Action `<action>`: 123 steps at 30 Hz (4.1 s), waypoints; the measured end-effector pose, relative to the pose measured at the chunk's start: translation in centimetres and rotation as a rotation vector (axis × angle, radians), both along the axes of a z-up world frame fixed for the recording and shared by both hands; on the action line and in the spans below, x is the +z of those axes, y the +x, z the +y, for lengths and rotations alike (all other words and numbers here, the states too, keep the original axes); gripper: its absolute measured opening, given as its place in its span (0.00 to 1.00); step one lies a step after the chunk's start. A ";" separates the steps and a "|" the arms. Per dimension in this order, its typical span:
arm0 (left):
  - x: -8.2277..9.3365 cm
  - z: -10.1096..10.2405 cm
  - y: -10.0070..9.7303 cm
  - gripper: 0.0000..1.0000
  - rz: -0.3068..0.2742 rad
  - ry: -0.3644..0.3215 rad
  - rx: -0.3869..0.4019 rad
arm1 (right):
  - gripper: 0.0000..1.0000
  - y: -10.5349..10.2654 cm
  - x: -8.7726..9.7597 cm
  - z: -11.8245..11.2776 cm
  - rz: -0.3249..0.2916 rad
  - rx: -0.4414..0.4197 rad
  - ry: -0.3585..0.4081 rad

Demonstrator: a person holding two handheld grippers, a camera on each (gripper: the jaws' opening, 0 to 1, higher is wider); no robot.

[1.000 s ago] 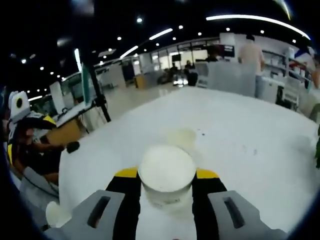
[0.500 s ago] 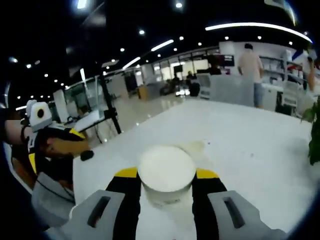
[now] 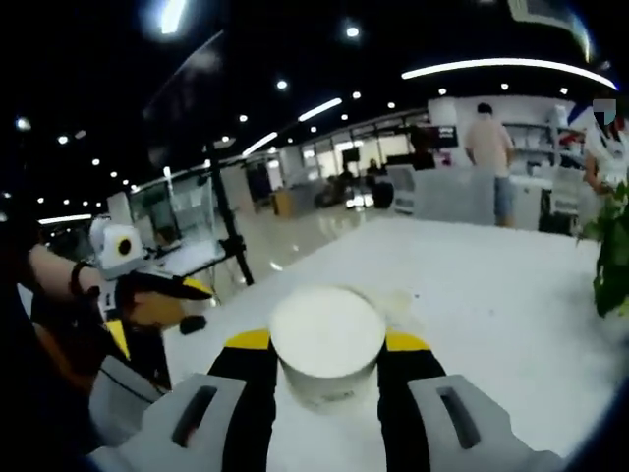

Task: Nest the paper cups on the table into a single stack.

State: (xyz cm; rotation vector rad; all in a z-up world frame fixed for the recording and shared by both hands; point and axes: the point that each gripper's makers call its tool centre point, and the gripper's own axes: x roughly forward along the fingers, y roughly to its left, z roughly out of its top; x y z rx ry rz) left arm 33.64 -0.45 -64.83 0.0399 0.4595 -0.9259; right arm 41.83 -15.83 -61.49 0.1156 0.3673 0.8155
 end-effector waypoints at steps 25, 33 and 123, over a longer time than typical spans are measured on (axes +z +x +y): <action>-0.4 -0.4 -1.3 0.99 0.018 -0.011 0.002 | 0.36 -4.7 2.5 -0.9 0.100 -0.105 0.283; -0.3 0.2 -1.3 0.99 0.034 -0.046 0.033 | 0.36 -5.6 2.8 -0.4 0.168 -0.130 0.384; 6.8 -6.1 -6.0 0.23 0.114 -0.555 -0.110 | 0.36 -10.3 1.1 7.0 0.489 -0.042 0.923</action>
